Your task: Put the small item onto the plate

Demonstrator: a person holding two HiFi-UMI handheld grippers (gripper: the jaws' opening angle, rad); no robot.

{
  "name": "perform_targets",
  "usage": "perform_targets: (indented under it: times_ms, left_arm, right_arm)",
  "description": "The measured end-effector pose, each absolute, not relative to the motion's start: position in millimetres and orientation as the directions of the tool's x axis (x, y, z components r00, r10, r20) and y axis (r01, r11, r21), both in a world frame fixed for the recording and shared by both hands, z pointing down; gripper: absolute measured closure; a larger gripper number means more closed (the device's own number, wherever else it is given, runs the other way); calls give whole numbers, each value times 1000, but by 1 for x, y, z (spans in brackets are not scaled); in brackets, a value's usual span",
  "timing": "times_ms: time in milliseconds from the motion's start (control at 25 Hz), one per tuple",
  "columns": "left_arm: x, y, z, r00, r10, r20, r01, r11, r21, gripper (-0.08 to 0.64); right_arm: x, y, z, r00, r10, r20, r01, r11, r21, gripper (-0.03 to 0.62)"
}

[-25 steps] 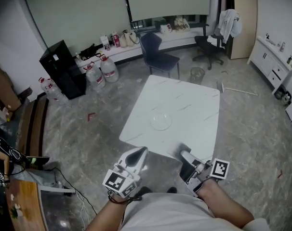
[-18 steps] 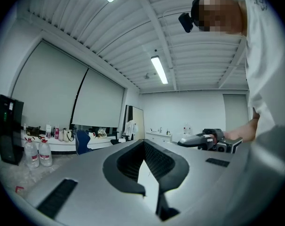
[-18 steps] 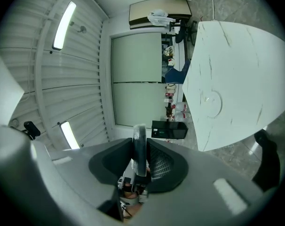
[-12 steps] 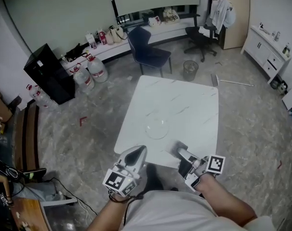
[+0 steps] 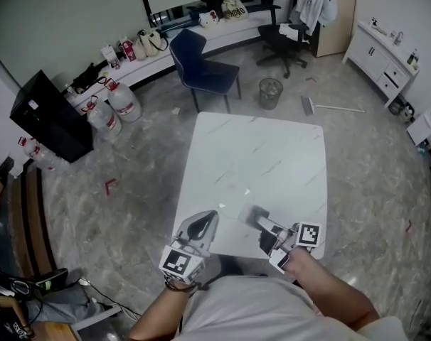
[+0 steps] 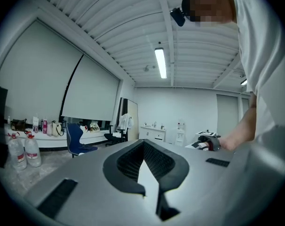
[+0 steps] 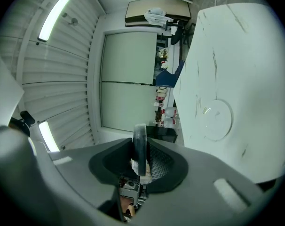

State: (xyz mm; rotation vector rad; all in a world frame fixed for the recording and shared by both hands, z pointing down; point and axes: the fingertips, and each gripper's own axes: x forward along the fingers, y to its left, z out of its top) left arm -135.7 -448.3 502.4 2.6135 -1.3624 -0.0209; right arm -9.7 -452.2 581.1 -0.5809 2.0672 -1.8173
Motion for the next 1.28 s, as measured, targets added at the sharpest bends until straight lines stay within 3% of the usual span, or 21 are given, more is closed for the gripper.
perform_targets:
  times_ms: [280, 680, 1280]
  left_arm:
    - [-162, -491, 519, 620, -780, 80, -773, -592, 227, 554]
    - [-148, -511, 577, 700, -687, 196, -713, -686, 144, 554]
    - [-165, -536, 645, 661, -691, 293, -749, -628, 209, 554]
  right_arm:
    - [-28, -489, 648, -826, -535, 177, -213, 5, -977, 499]
    - [-42, -521, 738, -798, -517, 308, -298, -106, -949, 499]
    - [-63, -560, 829, -801, -411, 436, -401, -171, -900, 499]
